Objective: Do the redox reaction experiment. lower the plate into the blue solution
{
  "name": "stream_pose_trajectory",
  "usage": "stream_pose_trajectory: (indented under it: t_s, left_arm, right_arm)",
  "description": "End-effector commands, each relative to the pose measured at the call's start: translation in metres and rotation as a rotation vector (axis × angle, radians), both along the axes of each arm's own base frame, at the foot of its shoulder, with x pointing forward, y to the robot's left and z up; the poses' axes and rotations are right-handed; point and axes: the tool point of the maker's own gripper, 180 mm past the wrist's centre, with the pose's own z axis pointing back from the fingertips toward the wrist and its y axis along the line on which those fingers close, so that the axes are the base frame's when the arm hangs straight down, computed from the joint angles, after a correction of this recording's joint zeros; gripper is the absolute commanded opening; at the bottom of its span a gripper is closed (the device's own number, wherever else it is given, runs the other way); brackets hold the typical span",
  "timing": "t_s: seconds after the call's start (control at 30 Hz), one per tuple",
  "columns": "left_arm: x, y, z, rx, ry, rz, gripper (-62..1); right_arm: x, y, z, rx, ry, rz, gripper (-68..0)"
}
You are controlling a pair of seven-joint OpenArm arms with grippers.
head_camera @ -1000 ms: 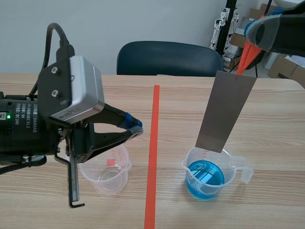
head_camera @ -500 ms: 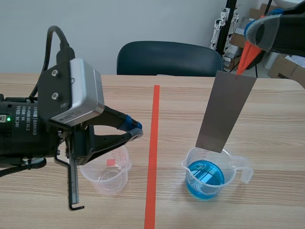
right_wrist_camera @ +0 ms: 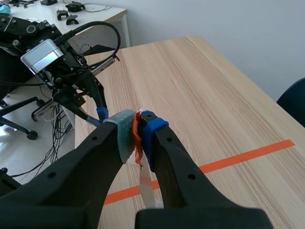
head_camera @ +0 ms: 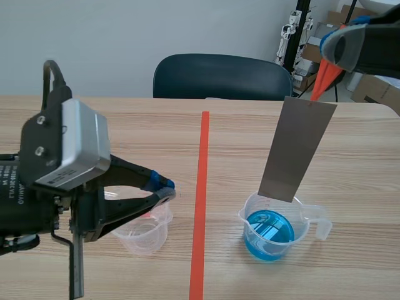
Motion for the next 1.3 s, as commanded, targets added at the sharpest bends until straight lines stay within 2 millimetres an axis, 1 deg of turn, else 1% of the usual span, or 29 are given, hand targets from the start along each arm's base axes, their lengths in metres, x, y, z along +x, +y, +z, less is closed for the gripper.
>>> stream_pose_trajectory:
  t_s: [0.0, 0.2, 0.3, 0.4, 0.5, 0.6, 0.73, 0.8, 0.87, 1.0, 1.07, 1.13, 1.27]
  left_arm:
    - [-0.001, 0.011, 0.002, -0.005, 0.005, 0.019, -56.5]
    - [-0.015, 0.039, 0.000, -0.034, 0.040, 0.068, -56.5]
    - [-0.025, 0.051, 0.000, -0.060, 0.064, 0.096, -56.5]
    - [-0.038, 0.061, 0.000, -0.114, 0.094, 0.124, -56.5]
    - [-0.047, 0.077, -0.002, -0.176, 0.109, 0.179, -56.5]
    - [-0.058, 0.095, -0.013, -0.210, 0.129, 0.221, -56.5]
    - [-0.073, 0.123, -0.042, -0.207, 0.122, 0.300, -56.7]
    - [-0.084, 0.135, -0.051, -0.230, 0.111, 0.326, -56.7]
    - [-0.094, 0.143, -0.055, -0.257, 0.101, 0.342, -56.7]
    - [-0.114, 0.155, -0.061, -0.304, 0.060, 0.378, -56.8]
    - [-0.122, 0.157, -0.063, -0.331, 0.035, 0.380, -56.8]
    - [-0.130, 0.155, -0.068, -0.352, 0.028, 0.368, -56.9]
    - [-0.136, 0.148, -0.084, -0.359, 0.006, 0.362, -56.9]
  right_arm:
    - [0.001, -0.001, 0.011, 0.018, -0.019, 0.003, -67.1]
    - [0.001, -0.001, 0.010, 0.015, -0.018, 0.004, -67.1]
    - [0.001, -0.001, 0.010, 0.013, -0.018, 0.004, -67.1]
    - [0.000, -0.001, 0.008, 0.001, -0.023, 0.010, -67.1]
    - [-0.001, -0.001, 0.005, -0.005, -0.017, 0.011, -67.1]
    - [0.001, -0.004, 0.005, -0.009, -0.018, 0.001, -67.1]
    - [0.002, -0.010, 0.007, -0.020, -0.023, -0.012, -67.1]
    - [0.002, -0.012, 0.009, -0.016, -0.026, -0.018, -67.1]
    - [0.002, -0.013, 0.009, -0.016, -0.023, -0.020, -67.1]
    - [-0.001, -0.014, 0.002, -0.023, -0.007, -0.017, -67.1]
    - [-0.002, -0.016, 0.000, -0.022, -0.010, -0.015, -67.1]
    - [-0.001, -0.018, 0.000, -0.015, -0.024, -0.014, -67.1]
    - [0.005, -0.023, -0.002, -0.004, -0.041, -0.031, -67.1]
